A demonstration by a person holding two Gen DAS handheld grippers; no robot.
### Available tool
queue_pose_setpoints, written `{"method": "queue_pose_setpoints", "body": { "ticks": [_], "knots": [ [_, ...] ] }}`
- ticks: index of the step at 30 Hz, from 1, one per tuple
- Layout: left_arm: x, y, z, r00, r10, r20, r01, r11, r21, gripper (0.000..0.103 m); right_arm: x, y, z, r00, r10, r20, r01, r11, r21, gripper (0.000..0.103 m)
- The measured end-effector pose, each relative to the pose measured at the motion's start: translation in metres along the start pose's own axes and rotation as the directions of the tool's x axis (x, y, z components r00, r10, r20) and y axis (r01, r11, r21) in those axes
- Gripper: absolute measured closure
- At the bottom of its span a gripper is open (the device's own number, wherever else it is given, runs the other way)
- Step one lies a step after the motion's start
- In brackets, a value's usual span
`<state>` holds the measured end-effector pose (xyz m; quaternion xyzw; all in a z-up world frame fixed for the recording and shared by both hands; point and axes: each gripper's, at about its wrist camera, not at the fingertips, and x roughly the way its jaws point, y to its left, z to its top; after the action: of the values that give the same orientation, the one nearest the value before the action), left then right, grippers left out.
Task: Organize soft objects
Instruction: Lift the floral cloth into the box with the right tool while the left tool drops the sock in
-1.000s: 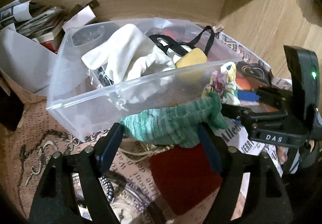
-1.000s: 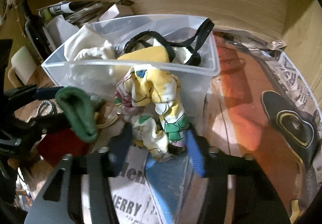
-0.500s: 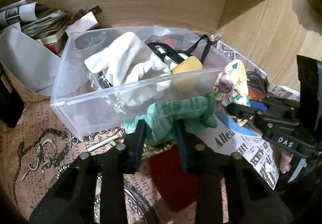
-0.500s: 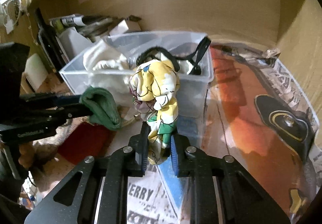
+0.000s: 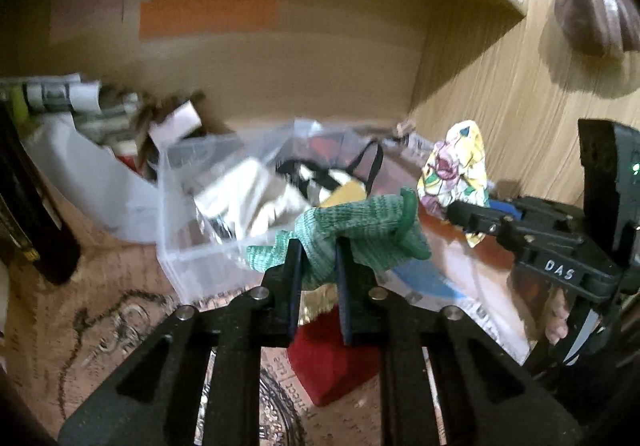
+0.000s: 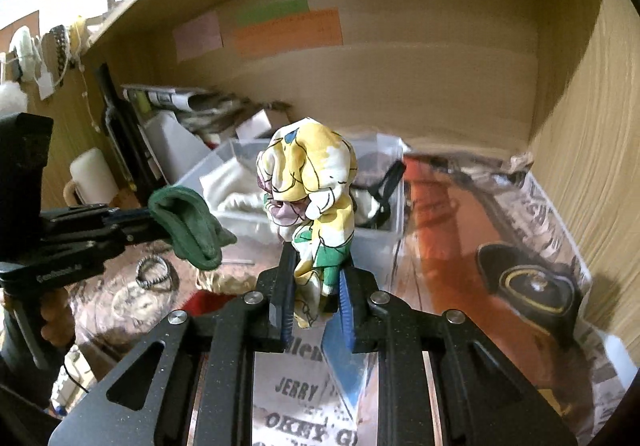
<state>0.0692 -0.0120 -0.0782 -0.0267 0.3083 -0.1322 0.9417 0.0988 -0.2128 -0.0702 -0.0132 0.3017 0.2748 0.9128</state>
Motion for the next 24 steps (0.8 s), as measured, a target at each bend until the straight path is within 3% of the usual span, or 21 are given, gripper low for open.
{"method": "queue_pose_setpoints", "body": {
  "ticks": [12, 18, 24],
  "knots": [
    [-0.031, 0.011, 0.049, 0.982, 0.084, 0.167, -0.083, 0.996, -0.009, 0.088, -0.001, 0.004, 0.029, 0.996, 0.014, 0.085, -0.014, 1.000, -0.003, 0.086],
    [-0.015, 0.032, 0.066, 0.978, 0.134, 0.161, -0.129, 0.991, -0.039, 0.088, 0.017, 0.009, 0.046, 0.995, 0.037, 0.090, -0.037, 0.999, -0.011, 0.086],
    [0.020, 0.053, 0.073, 0.981, 0.170, 0.094, -0.165, 0.985, -0.056, 0.088, 0.046, 0.012, 0.055, 0.998, 0.048, 0.047, -0.047, 0.999, -0.015, 0.086]
  ]
}}
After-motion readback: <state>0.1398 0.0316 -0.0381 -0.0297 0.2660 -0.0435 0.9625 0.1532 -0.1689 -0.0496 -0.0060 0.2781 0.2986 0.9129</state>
